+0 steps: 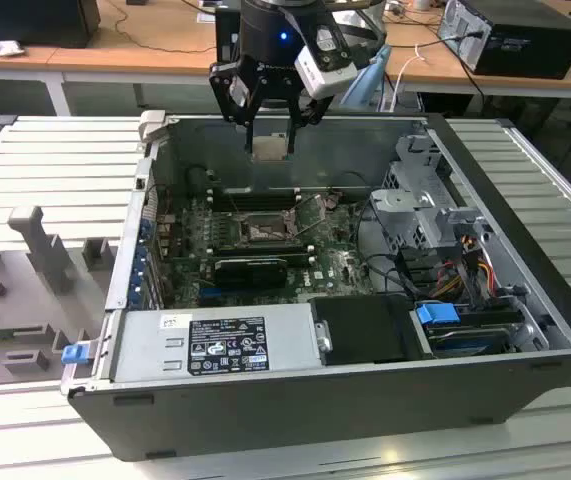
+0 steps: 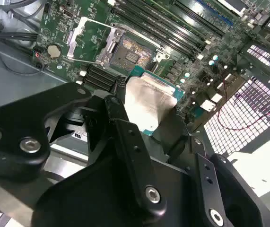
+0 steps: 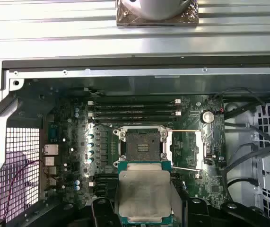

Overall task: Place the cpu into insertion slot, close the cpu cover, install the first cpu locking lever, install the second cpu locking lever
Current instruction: 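Place the cpu into insertion slot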

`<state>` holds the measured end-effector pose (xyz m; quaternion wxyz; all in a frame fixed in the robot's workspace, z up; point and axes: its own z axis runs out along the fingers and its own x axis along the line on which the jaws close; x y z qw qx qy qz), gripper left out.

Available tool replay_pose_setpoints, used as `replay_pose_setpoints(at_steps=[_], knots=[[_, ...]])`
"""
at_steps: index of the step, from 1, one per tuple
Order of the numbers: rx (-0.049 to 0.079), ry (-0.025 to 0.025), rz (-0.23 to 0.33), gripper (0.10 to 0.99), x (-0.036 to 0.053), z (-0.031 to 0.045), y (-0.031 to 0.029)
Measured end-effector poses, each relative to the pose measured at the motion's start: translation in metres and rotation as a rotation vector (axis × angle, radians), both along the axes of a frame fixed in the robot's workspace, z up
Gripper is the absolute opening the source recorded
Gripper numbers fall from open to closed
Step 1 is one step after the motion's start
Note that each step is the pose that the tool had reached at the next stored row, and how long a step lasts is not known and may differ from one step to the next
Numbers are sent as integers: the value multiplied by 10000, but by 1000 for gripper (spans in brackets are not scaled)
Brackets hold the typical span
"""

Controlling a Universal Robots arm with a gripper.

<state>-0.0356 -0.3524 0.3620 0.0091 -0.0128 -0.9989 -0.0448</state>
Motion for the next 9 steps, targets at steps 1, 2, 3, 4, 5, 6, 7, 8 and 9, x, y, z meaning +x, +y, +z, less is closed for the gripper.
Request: replay_pose_setpoints(at_steps=[1,2,3,4,5,6,7,8,9], knots=[[1,0,-2,529,0,0,0],[1,0,-20,529,0,0,0],[0,0,-29,529,0,0,0],[0,0,-33,529,0,0,0],[0,0,-41,529,0,0,0],[0,0,-56,529,0,0,0],[0,0,-67,529,0,0,0],[0,0,-88,529,0,0,0],[0,0,-122,529,0,0,0]])
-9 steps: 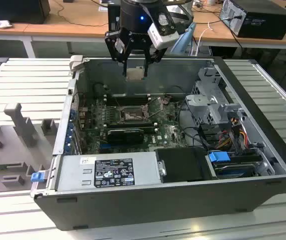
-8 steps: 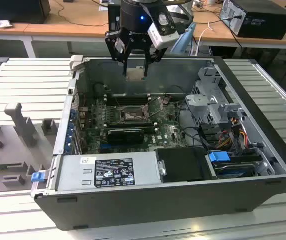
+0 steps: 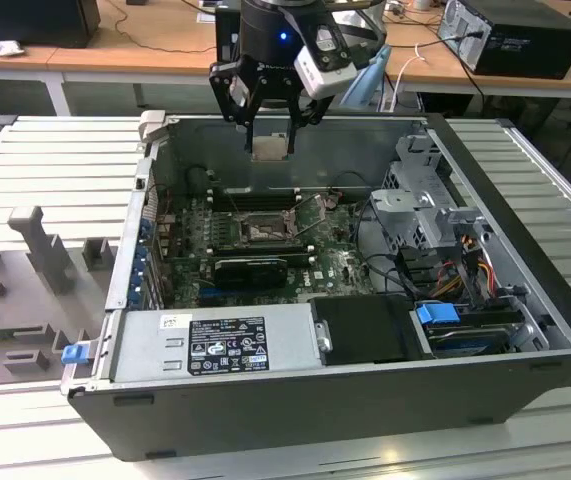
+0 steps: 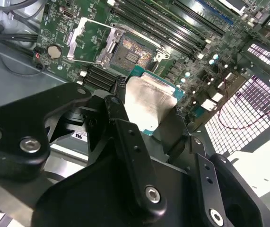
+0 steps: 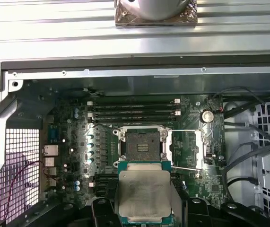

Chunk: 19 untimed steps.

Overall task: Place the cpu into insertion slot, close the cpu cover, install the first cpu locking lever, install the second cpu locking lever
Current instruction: 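Place the cpu into insertion slot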

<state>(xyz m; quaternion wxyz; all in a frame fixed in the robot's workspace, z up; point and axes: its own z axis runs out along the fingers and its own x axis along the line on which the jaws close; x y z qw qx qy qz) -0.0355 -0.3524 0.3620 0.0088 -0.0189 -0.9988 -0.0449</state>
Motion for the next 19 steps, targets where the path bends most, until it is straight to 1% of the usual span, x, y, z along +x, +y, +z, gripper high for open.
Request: replay_pose_setpoints(at_steps=[3,19], knots=[[0,1,-239,529,0,0,0],[0,0,-561,529,1,-2,0]])
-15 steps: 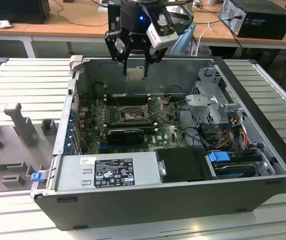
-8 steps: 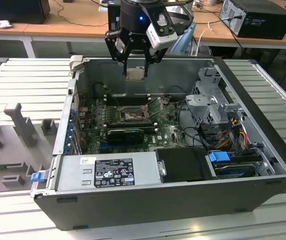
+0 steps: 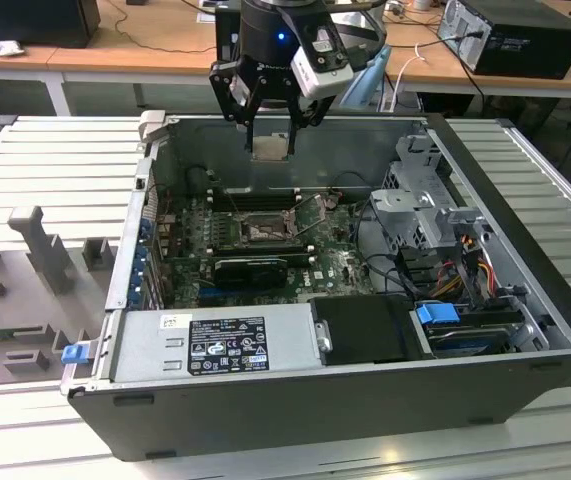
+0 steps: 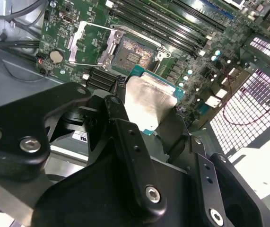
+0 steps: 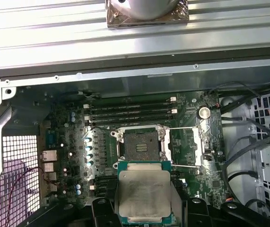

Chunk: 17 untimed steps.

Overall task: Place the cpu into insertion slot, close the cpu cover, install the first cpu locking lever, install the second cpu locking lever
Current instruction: 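Place the cpu into insertion slot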

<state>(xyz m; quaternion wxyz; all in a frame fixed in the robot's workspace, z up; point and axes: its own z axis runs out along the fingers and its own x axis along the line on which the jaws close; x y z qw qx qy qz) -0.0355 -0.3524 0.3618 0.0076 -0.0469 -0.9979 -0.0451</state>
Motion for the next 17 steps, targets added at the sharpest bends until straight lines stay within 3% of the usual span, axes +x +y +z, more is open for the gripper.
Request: replay_pose_setpoints(at_steps=[17], knots=[[0,0,-340,529,0,-1,0]])
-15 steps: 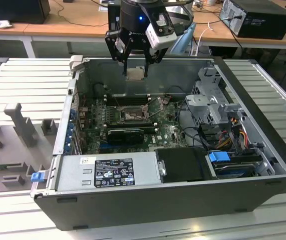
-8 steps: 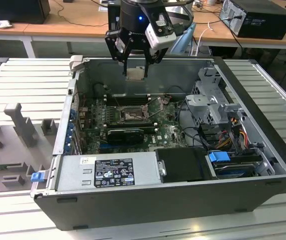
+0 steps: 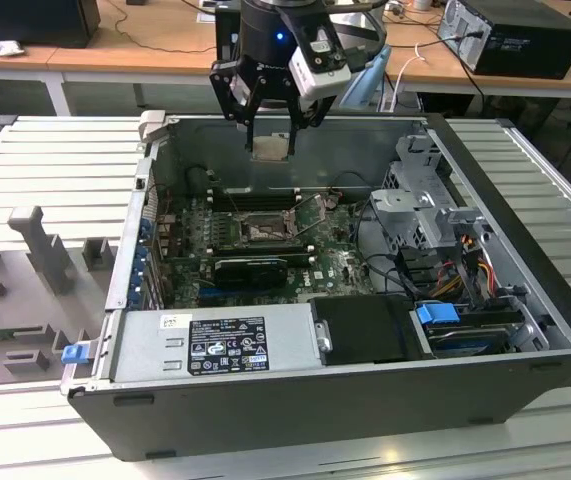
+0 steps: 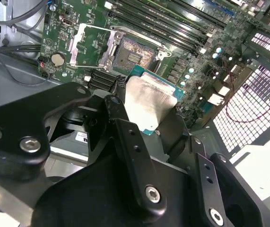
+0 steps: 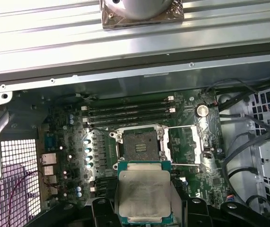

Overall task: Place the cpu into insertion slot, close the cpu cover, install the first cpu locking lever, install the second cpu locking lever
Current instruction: 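Place the cpu into insertion slot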

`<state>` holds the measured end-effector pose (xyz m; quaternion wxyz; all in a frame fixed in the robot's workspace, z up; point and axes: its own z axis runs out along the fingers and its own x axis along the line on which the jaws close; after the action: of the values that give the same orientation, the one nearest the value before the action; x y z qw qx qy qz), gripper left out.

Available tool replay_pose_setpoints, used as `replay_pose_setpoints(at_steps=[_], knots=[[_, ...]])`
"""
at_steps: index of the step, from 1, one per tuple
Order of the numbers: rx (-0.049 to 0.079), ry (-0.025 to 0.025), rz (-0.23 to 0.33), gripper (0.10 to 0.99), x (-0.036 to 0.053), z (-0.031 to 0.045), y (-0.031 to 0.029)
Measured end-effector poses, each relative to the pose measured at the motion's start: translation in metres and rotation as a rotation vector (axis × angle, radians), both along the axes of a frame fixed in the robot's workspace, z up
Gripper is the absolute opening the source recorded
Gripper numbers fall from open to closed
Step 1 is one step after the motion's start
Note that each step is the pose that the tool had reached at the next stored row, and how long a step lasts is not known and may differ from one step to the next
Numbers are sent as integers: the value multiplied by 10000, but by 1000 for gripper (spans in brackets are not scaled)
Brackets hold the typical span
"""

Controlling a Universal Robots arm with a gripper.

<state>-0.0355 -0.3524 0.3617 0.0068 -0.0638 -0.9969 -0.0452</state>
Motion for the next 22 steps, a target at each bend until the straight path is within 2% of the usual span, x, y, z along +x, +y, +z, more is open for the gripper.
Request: replay_pose_setpoints(at_steps=[15,18,22], knots=[[0,0,-582,529,0,-2,0],[0,-1,-774,529,0,-2,0],[0,0,-1359,529,0,-3,0]])
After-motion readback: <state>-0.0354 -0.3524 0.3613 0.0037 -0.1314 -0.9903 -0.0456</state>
